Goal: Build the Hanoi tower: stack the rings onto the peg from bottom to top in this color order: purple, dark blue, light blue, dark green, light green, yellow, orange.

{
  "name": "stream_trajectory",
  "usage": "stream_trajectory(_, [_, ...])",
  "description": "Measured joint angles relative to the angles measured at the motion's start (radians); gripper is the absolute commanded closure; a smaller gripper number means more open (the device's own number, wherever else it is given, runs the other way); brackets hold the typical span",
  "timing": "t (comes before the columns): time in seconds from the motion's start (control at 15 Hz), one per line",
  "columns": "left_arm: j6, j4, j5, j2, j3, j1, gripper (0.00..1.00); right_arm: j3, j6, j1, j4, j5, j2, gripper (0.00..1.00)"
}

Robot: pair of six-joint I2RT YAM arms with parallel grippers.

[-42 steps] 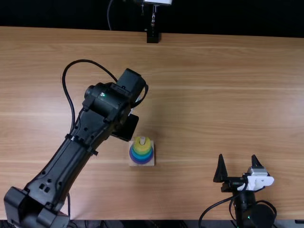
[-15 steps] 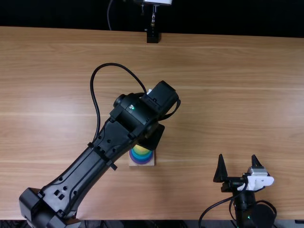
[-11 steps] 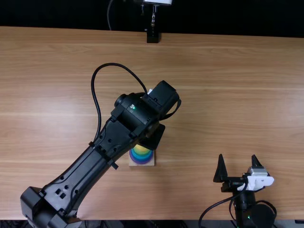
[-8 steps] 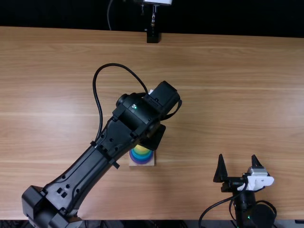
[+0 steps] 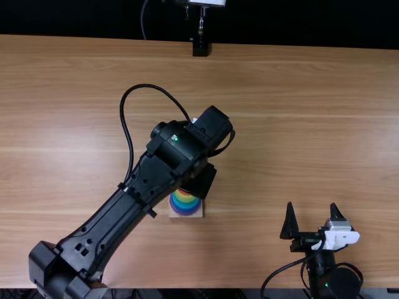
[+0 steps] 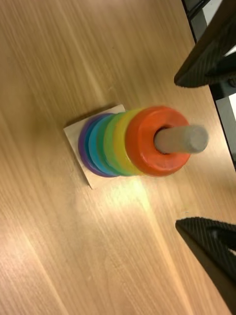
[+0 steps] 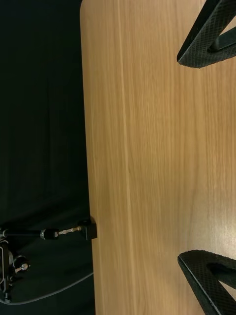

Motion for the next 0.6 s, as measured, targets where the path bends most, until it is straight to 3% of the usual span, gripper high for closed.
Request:
stream_trajectory(0.2, [0.0, 0.056, 0.002, -0.001, -0.004, 0.03, 0.0, 0.0, 0.0, 0.0, 0.0, 0.0, 0.0, 0.0])
stream_trajectory(0.4, [0.0, 0.247, -0.002, -0.093, -0.037, 0.165, 0.0, 0.0, 0.0, 0.0, 0.0, 0.0, 0.0, 0.0])
stream_trajectory(0.6, [0.0, 0.459, -0.011, -0.375, -0.223, 0.312, 0.0, 0.0, 0.0, 0.0, 0.0, 0.0, 0.0, 0.0])
